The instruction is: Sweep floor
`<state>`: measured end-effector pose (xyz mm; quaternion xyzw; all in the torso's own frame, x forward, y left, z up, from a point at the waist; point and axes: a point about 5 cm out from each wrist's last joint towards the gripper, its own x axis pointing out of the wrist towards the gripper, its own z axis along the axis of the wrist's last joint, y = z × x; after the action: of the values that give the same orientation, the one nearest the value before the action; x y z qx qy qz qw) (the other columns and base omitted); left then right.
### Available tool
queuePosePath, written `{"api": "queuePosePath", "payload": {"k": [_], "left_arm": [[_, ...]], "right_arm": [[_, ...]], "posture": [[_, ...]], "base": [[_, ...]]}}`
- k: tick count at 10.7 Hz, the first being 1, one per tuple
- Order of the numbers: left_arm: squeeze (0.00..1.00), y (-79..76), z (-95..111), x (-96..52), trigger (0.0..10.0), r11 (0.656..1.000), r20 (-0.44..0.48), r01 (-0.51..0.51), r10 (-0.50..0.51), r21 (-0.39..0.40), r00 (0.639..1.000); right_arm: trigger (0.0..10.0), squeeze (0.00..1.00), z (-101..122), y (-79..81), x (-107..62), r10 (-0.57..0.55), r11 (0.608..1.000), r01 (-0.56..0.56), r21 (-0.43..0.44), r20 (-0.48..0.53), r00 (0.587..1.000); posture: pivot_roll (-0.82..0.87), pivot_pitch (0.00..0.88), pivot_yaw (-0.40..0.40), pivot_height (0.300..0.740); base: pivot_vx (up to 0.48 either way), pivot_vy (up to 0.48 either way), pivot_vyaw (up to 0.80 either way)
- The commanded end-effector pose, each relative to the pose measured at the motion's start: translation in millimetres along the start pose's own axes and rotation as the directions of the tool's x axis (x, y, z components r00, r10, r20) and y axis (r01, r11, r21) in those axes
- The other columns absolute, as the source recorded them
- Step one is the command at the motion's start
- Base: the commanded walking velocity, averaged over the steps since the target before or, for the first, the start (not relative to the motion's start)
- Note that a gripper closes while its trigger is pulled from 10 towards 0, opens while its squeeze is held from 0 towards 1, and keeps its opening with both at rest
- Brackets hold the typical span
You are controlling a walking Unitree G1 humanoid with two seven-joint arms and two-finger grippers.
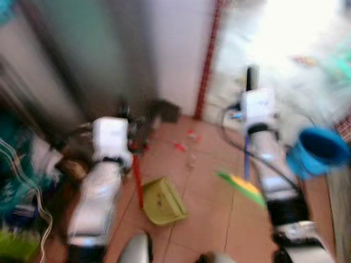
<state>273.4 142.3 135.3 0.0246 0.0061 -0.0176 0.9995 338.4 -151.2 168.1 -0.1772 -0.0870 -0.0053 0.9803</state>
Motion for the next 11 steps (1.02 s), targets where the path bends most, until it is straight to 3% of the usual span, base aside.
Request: {"api": "queuePosePath", "payload": {"k": [1,4,6,9,11], "left_arm": [[0.00,-7.5,10.8,-0.9,10.0,1.000,0.048,0.016,-0.016,-0.001,0.999],[0.00,-6.7,8.6,-1.8,10.0,1.000,0.057,0.010,-0.010,-0.005,0.998],[0.00,-4.9,8.2,-3.6,10.0,0.999,0.074,-0.016,0.013,0.035,0.997],[0.00,9.6,7.8,-5.3,10.0,0.992,0.094,-0.114,0.109,0.049,0.990],[0.00,10.2,9.9,-3.4,10.0,0.995,0.107,-0.093,0.090,0.023,0.990]], "right_arm": [[10.0,0.00,10.7,-6.2,5.4,-0.016,1.000,0.016,-0.005,0.052,0.999],[10.0,0.00,10.4,-1.3,6.1,-0.001,1.000,0.001,0.003,0.053,0.999],[10.0,0.00,10.4,-3.1,6.5,-0.015,0.999,0.013,0.038,0.052,0.999],[10.0,0.00,11.9,-4.5,9.2,-0.045,0.997,0.041,0.072,0.050,0.998],[10.0,0.00,9.4,-7.5,7.4,-0.065,0.995,0.061,0.080,0.045,0.997]], "posture": [[0.05,0.076,-0.036,0.740],[0.05,0.073,-0.048,0.740],[0.05,0.078,-0.058,0.740],[0.05,0.074,-0.036,0.740],[0.04,0.073,-0.022,0.740]], "base": [[0.000,0.000,0.80],[0.000,0.000,0.80],[0.000,0.000,0.00],[0.000,0.000,0.00],[0.000,0.000,-0.49]]}}
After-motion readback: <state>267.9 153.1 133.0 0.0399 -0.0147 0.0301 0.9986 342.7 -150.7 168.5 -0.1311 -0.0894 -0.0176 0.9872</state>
